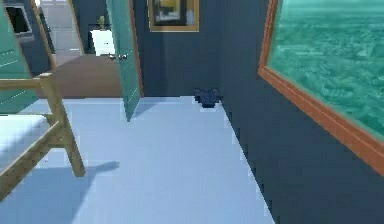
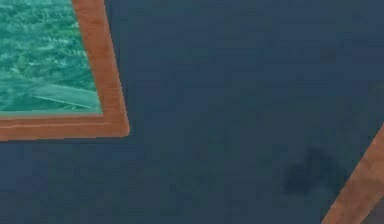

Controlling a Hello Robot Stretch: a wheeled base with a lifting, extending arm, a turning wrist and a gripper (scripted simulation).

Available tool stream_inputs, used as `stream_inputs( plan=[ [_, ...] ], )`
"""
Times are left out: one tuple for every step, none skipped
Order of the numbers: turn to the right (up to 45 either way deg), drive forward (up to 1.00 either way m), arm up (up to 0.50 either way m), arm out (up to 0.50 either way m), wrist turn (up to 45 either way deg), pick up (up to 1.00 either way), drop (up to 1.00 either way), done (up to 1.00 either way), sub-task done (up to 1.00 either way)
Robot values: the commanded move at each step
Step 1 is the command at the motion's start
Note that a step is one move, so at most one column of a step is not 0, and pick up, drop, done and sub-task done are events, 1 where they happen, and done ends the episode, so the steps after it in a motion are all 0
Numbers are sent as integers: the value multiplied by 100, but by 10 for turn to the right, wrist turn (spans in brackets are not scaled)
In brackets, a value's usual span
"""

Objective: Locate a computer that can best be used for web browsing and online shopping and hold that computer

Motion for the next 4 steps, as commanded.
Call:
stream_inputs(
  plan=[
    [0, 35, 0, 0, 0, 0, 0, 0, 0],
    [-210, 0, 0, 0, 0, 0, 0, 0, 0],
    [-30, 0, 0, 0, 0, 0, 0, 0, 0],
    [0, 100, 0, 0, 0, 0, 0, 0, 0]
  ],
)
